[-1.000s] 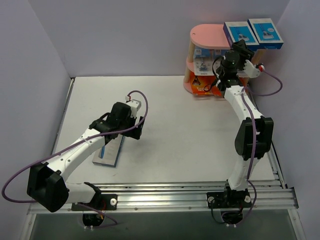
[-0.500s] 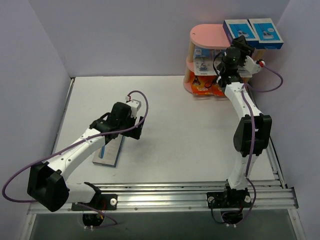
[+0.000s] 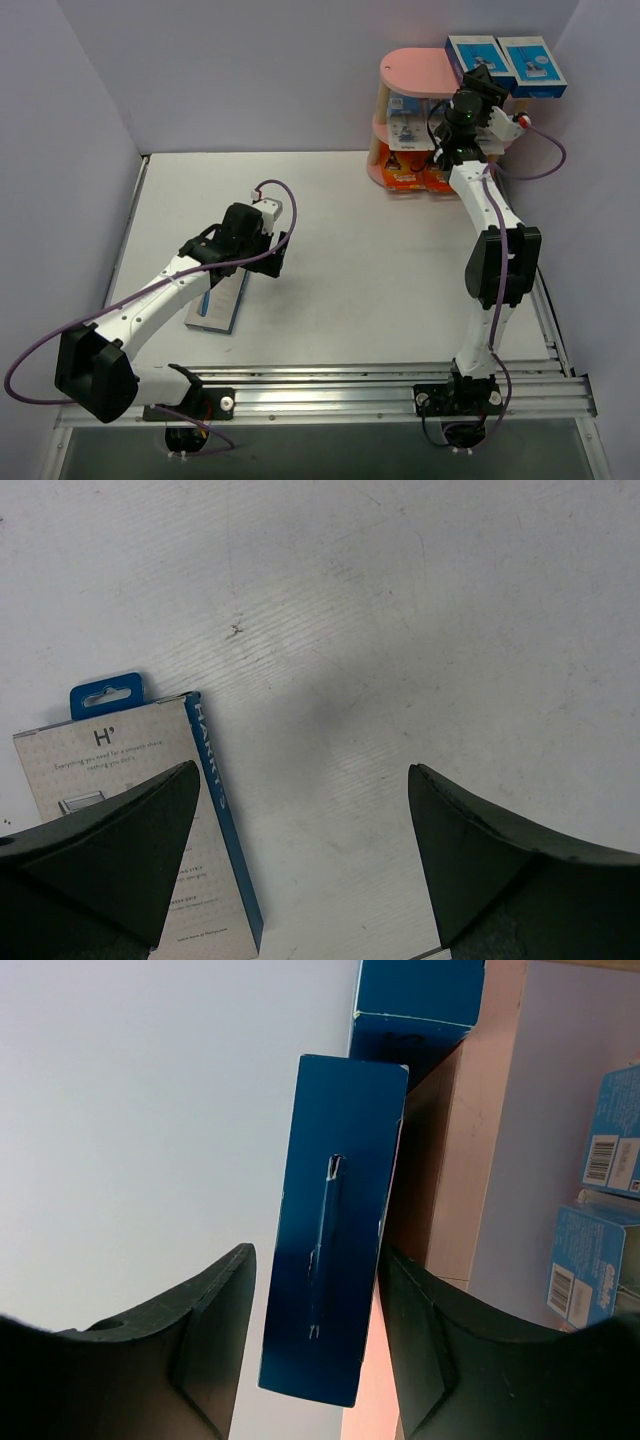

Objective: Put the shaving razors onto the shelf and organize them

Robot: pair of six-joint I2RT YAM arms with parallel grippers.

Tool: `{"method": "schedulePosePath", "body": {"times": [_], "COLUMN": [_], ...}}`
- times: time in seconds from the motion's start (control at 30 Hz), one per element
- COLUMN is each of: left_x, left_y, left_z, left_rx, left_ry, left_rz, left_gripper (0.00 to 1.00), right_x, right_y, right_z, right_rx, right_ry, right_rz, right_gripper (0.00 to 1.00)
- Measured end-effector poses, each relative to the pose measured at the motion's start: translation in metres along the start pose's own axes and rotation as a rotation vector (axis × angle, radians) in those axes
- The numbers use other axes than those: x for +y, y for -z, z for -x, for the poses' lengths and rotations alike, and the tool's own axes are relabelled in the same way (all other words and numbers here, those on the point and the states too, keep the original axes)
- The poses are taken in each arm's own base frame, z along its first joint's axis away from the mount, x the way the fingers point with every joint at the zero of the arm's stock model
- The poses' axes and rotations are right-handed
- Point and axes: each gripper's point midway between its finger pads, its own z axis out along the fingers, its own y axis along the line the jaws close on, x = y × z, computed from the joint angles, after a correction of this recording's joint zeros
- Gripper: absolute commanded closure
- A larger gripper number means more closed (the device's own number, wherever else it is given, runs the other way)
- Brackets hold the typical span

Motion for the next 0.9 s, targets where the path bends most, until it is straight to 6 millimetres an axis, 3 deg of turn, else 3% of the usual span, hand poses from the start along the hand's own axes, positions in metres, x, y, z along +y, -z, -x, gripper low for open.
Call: {"method": "schedulePosePath", "body": {"times": [0.77, 0.9], "left_x": [0.002, 0.002], "left_y": [0.0, 0.0], "left_z": [0.0, 0.0], "left_rx": [-0.001, 0.0], "left_ry": [0.0, 0.0], "left_rz": [0.011, 0.011], "left_gripper": [0.06, 0.06], "right_x": [-0.001, 0.001], "right_y": [0.01, 0.011], "right_z": [0.002, -0.001], "right_rx": [0.195, 0.238], "right_ry": [0.073, 0.074], "right_rz": [-0.083, -0.087], "right_gripper": [0.44, 0.36]}}
